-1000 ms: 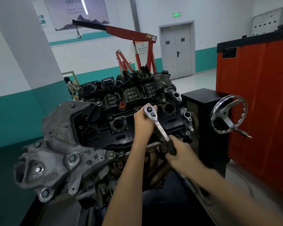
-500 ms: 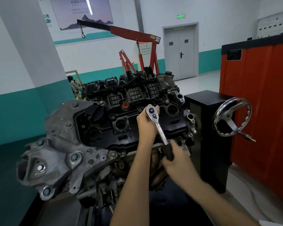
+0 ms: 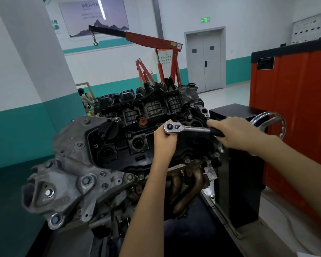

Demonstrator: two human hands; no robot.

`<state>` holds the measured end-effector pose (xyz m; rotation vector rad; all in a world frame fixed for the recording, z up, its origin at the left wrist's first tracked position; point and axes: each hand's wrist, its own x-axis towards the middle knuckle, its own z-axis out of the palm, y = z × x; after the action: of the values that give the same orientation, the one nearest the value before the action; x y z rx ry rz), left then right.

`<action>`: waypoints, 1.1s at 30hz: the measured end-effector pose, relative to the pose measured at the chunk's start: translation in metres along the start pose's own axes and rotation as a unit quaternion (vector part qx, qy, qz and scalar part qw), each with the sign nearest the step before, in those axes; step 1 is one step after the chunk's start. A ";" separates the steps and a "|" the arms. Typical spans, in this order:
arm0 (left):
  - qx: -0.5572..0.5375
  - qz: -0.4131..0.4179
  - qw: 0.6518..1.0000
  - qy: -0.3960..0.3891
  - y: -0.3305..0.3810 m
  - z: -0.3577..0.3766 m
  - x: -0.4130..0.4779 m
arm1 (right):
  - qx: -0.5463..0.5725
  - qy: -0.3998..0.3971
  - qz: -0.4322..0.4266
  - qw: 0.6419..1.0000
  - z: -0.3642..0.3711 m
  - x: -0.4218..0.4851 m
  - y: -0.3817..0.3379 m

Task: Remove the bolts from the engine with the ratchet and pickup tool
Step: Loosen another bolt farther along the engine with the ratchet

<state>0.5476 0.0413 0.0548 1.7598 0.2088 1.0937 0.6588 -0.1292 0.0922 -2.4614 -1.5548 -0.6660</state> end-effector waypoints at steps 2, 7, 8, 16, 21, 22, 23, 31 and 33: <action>-0.031 -0.004 0.999 0.038 -0.004 0.004 -0.003 | 0.059 0.016 0.046 0.997 0.020 -0.018 -0.019; -0.068 -0.008 0.995 0.067 0.000 0.021 -0.002 | 0.451 0.058 0.195 0.869 0.072 -0.062 -0.112; -0.091 -0.026 0.993 0.070 0.000 0.021 -0.001 | 0.488 0.066 0.213 0.844 0.079 -0.061 -0.133; 0.023 0.017 1.000 -0.014 0.001 0.005 0.000 | 0.383 -0.015 0.126 0.915 0.055 -0.055 -0.067; 0.010 0.005 1.000 -0.006 0.001 0.000 0.003 | 0.026 -0.018 -0.003 0.999 0.004 -0.007 -0.003; 0.001 0.000 1.000 0.004 0.000 -0.001 0.002 | 0.003 -0.005 -0.006 1.000 0.002 -0.005 -0.004; -0.009 0.000 1.000 0.012 -0.001 0.000 0.000 | -0.001 0.006 0.008 1.000 0.006 -0.007 -0.008; -0.062 -0.028 0.994 0.083 -0.003 0.017 -0.002 | 0.522 0.064 0.208 0.825 0.084 -0.054 -0.152; -0.042 -0.029 0.996 0.069 -0.001 0.012 -0.001 | 0.539 0.074 0.209 0.813 0.085 -0.051 -0.159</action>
<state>0.5564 0.0333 0.0519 1.5957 0.2923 1.1670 0.5233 -0.0689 -0.0227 -1.6718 -0.8471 0.1273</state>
